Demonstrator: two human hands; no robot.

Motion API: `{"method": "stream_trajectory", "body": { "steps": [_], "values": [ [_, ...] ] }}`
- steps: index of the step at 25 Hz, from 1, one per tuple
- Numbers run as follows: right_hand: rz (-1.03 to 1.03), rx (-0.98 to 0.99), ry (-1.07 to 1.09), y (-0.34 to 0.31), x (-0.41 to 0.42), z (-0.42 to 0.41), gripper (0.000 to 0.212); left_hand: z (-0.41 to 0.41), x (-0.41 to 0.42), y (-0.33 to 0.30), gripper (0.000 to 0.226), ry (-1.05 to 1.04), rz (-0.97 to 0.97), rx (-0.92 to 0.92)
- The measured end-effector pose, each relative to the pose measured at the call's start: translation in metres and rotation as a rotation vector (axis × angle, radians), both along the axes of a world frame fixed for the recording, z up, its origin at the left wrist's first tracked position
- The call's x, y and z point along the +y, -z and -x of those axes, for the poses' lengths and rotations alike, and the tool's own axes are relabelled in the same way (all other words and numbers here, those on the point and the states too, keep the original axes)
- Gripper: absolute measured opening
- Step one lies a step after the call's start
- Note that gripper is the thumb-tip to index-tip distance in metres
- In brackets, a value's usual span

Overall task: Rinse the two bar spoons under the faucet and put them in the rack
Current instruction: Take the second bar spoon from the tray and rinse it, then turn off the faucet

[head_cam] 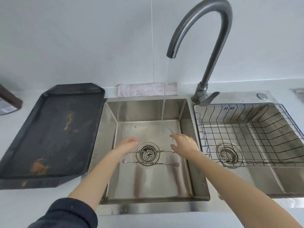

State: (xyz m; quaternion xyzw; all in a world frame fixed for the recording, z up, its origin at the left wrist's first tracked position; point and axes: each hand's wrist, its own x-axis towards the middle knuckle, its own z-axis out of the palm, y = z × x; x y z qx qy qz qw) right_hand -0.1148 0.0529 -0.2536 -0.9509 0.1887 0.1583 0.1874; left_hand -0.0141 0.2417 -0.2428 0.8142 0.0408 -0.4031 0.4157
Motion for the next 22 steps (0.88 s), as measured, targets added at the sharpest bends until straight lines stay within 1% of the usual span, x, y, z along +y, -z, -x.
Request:
{"method": "stream_trajectory", "body": {
  "steps": [3, 7, 14, 19, 22],
  "values": [
    [-0.007, -0.102, 0.043, -0.019, -0.009, 0.004, 0.046, 0.007, -0.023, -0.036, 0.039, 0.199, 0.022, -0.134],
    [-0.03, -0.245, 0.134, -0.044, -0.028, 0.014, 0.039, 0.014, -0.056, -0.076, 0.041, 0.315, 0.076, -0.278],
    [-0.107, -0.504, 0.351, -0.078, -0.075, 0.03, 0.031, 0.022, -0.119, -0.121, 0.039, 0.35, 0.228, -0.428],
    [-0.105, -0.575, 0.383, -0.091, -0.113, 0.029, 0.027, 0.024, -0.172, -0.143, 0.04, 0.345, 0.316, -0.536],
    [-0.112, -0.593, 0.387, -0.091, -0.13, 0.025, 0.028, 0.017, -0.201, -0.152, 0.04, 0.344, 0.332, -0.598]
  ]
}}
